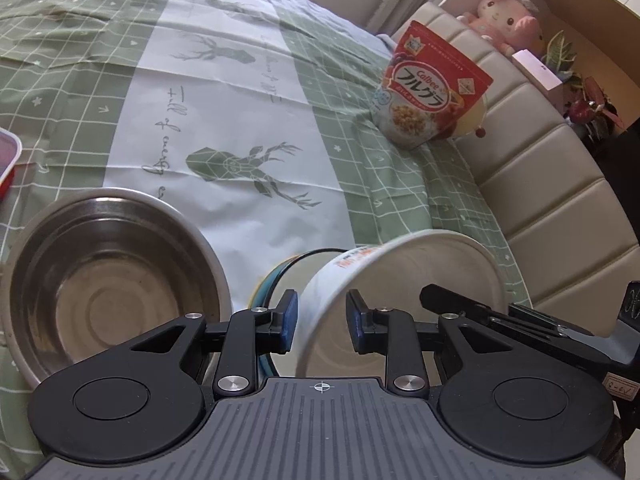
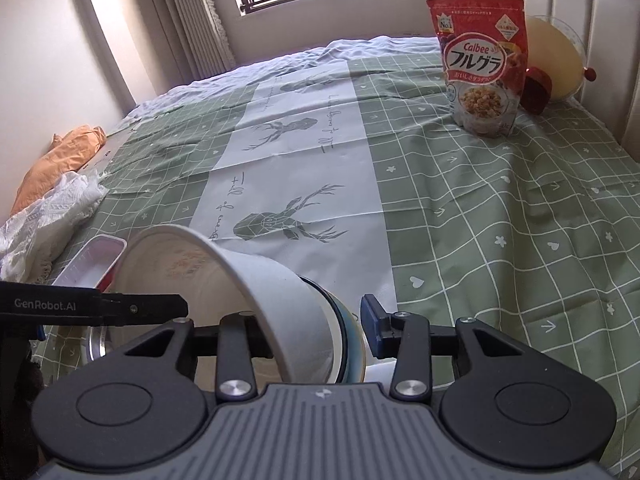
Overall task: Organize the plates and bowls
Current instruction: 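Carry the white plastic bowl with the left gripper and lower it into the blue bowl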
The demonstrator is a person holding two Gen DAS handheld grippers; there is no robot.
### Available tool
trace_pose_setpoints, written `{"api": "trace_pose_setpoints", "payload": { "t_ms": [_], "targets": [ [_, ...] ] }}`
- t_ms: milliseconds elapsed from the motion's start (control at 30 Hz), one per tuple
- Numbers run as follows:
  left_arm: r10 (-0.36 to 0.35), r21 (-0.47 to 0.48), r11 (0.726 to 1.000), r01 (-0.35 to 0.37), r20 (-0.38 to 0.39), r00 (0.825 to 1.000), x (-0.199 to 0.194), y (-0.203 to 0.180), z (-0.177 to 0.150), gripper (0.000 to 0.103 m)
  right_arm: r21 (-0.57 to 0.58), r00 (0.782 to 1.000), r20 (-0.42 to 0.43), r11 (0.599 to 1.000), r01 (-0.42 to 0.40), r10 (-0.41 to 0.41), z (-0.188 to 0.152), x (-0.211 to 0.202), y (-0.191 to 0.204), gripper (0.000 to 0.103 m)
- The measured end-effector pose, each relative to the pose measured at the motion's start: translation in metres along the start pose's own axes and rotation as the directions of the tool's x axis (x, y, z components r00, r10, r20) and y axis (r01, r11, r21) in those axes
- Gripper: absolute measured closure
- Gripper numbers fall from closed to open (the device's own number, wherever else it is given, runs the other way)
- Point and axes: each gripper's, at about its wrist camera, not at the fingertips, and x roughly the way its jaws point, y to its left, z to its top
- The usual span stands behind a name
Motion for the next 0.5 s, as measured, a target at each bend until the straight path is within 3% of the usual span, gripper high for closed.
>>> {"api": "trace_pose_setpoints", "payload": {
  "t_ms": [167,500],
  "targets": [
    [0.012,-0.025,1.000,-0.013,-0.042,0.999,0.014,0.010,-0.001,0.075,0.020,1.000,-0.019,1.000,0.016,-0.015,-0.004,0.011,-0.007,0.064],
    [-0.058,-0.060,0.996,0.059,0.018,0.998,-0.008,0.011,-0.001,0.075,0.027,0.999,0.000,0.999,-0.035,0.035,-0.014,0.002,-0.005,0.064]
  ]
}}
